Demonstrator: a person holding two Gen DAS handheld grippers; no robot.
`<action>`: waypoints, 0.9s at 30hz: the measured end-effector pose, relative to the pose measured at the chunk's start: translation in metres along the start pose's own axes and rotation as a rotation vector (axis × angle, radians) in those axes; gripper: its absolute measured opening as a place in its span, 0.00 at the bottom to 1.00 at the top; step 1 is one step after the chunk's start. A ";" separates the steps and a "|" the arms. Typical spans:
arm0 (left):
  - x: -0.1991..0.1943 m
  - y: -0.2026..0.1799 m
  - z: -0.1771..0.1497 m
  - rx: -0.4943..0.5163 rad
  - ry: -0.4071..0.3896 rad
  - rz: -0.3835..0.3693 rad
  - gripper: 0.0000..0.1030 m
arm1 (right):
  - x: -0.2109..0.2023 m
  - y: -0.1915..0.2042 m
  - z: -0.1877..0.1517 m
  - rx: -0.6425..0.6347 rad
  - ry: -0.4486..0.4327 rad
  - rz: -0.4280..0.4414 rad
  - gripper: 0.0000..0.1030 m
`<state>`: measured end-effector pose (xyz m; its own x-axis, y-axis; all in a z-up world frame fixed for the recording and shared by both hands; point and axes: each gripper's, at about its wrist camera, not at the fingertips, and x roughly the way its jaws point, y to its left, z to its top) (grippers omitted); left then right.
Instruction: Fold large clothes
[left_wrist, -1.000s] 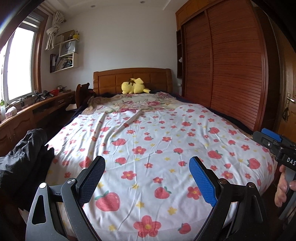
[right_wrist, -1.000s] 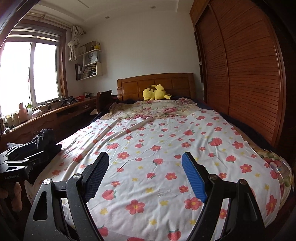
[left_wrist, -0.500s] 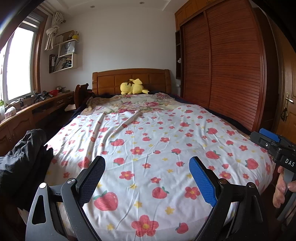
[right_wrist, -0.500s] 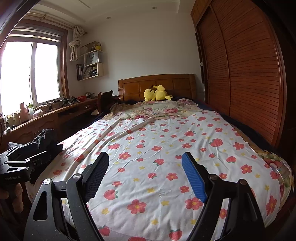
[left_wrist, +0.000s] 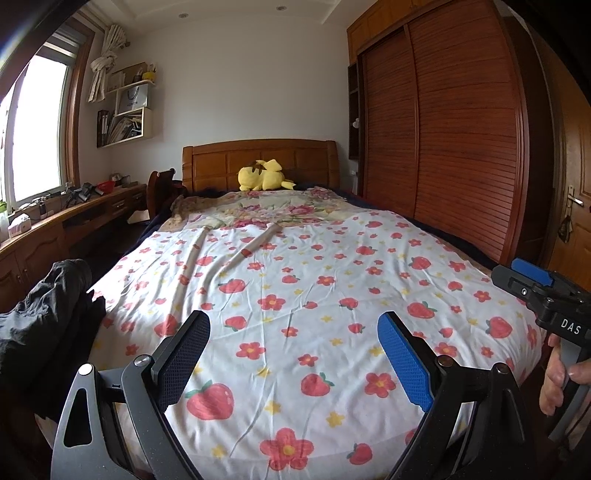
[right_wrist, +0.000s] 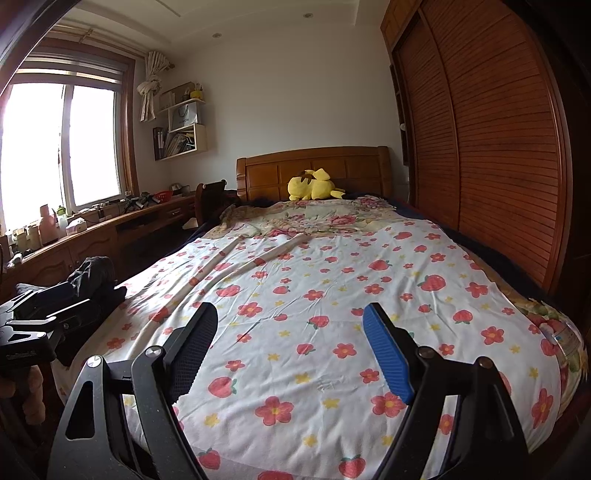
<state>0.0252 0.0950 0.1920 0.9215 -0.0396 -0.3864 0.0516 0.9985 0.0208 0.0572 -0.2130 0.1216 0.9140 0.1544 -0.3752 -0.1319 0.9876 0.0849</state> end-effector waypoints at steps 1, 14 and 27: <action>0.000 -0.001 0.000 0.001 -0.001 -0.001 0.90 | 0.000 0.000 0.000 0.000 0.000 0.002 0.79; 0.001 -0.002 -0.001 0.000 0.002 -0.009 0.90 | 0.000 0.000 0.000 0.002 0.003 0.002 0.79; 0.003 -0.002 -0.001 -0.007 0.009 -0.009 0.90 | 0.000 0.000 0.000 0.001 0.003 0.003 0.79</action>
<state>0.0276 0.0934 0.1903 0.9175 -0.0486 -0.3948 0.0576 0.9983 0.0110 0.0578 -0.2134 0.1217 0.9125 0.1571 -0.3778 -0.1341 0.9872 0.0864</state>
